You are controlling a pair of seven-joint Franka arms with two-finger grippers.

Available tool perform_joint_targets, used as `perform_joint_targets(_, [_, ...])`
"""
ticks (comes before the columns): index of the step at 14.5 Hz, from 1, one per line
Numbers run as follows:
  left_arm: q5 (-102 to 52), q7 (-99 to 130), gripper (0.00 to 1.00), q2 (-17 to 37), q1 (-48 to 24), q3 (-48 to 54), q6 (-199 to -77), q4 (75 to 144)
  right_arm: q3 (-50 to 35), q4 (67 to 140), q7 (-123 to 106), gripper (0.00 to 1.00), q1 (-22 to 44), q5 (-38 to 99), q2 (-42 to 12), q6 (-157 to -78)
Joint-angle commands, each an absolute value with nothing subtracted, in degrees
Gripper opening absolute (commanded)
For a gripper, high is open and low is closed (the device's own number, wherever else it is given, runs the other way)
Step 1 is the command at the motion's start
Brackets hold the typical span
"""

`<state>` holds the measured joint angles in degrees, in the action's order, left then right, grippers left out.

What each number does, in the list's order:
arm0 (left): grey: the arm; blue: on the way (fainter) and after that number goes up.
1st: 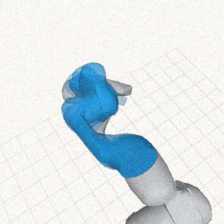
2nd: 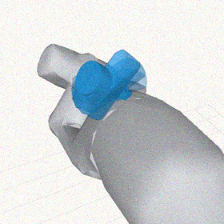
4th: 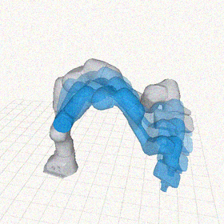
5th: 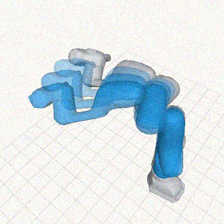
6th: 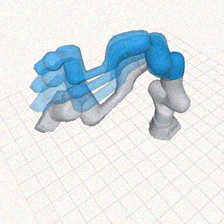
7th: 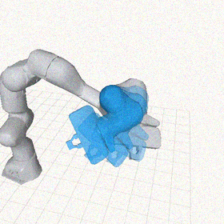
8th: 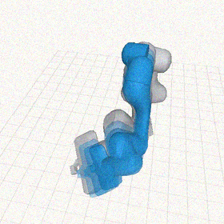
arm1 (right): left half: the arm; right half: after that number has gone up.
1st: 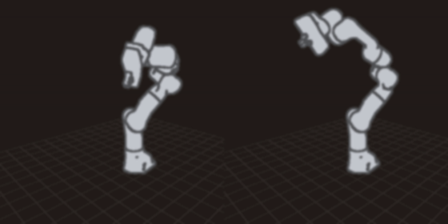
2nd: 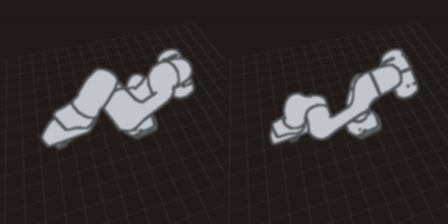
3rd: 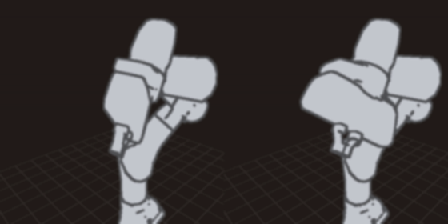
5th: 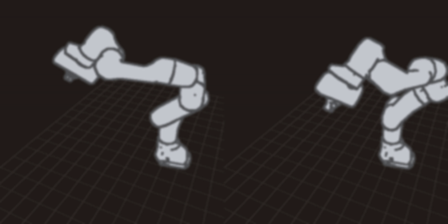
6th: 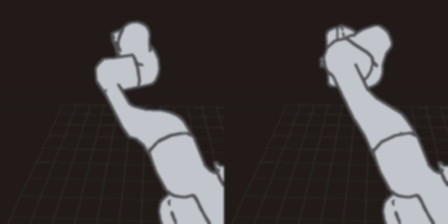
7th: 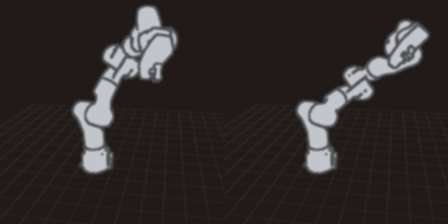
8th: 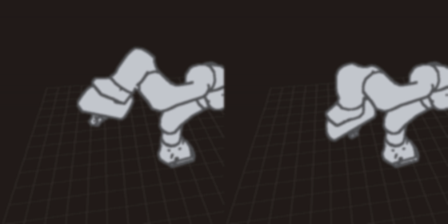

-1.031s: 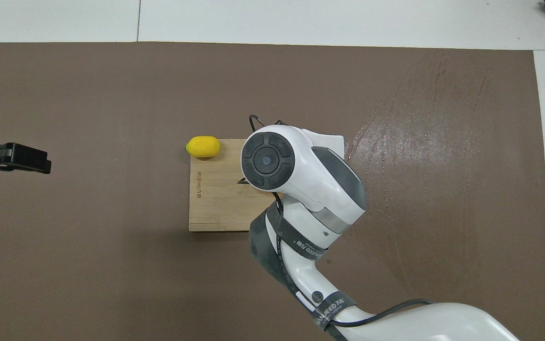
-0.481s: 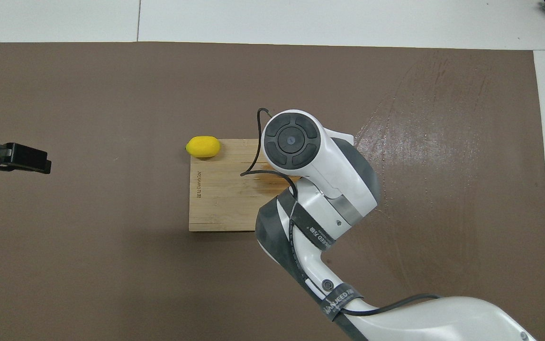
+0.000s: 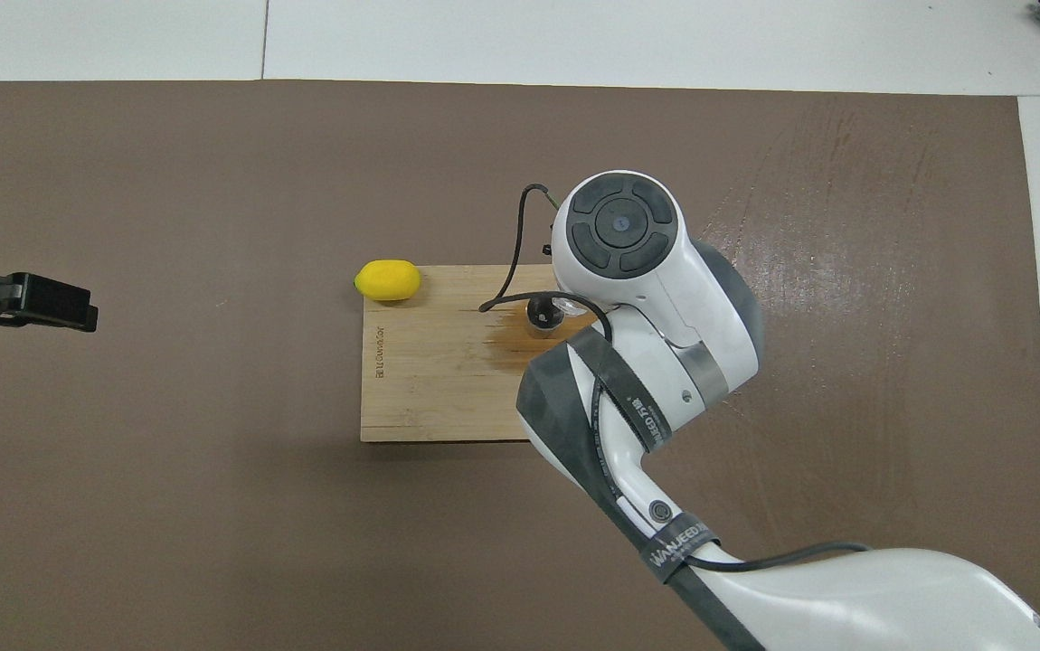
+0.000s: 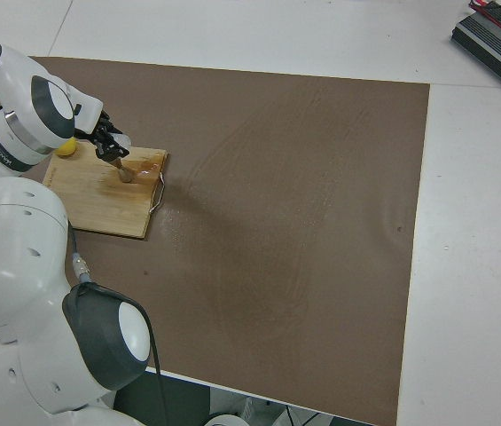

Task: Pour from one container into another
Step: 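Tilt the glass upright and lift it away with the right gripper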

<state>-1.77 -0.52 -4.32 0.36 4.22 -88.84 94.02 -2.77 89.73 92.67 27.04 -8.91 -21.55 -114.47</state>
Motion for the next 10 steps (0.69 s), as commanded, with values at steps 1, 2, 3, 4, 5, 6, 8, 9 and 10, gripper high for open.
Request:
perform_joint_targets(1, [-2.5, -0.9, 1.00, -5.5, 1.0, 4.4, -88.0, 94.7, -3.3, 89.2, 91.0, 0.00, 26.6, -6.5, -21.2, -114.3])
perform_joint_targets(2, [-2.5, -0.9, 1.00, -5.5, 1.0, 4.4, -88.0, 94.7, -3.3, 89.1, 90.9, 0.00, 26.6, -6.3, -21.2, -114.3])
perform_joint_targets(3, [-2.5, -0.9, 1.00, -5.5, 1.0, 4.4, -88.0, 94.7, -3.3, 88.6, 90.8, 0.00, 26.5, -5.8, -21.2, -114.3])
perform_joint_targets(4, [-2.5, -0.9, 1.00, -5.5, 1.0, 4.4, -88.0, 94.7, -3.3, 88.4, 90.8, 0.00, 26.5, -4.9, -21.2, -114.3])
perform_joint_targets(5, [-2.5, -0.9, 1.00, -5.5, 1.0, 4.4, -88.0, 94.7, -3.3, 88.4, 90.8, 0.00, 26.1, -4.1, -21.2, -114.5])
perform_joint_targets(6, [-2.5, -0.9, 1.00, -5.5, 1.0, 4.4, -88.0, 94.7, -3.3, 88.4, 90.8, 0.00, 25.4, -3.1, -21.3, -114.6])
perform_joint_targets(8, [-2.5, -0.9, 1.00, -5.5, 1.0, 4.4, -88.0, 94.7, -3.3, 88.4, 90.7, 0.00, 23.8, 0.1, -21.4, -114.6])
perform_joint_targets(9, [-2.5, -0.9, 1.00, -5.5, 1.0, 4.4, -88.0, 94.7, -3.3, 88.6, 90.7, 0.00, 22.7, 1.4, -21.4, -114.6])
perform_joint_targets(10, [-2.5, -0.9, 1.00, -5.5, 1.0, 4.4, -88.0, 94.7, -3.3, 89.1, 90.4, 0.00, 21.6, 2.8, -21.4, -114.6])
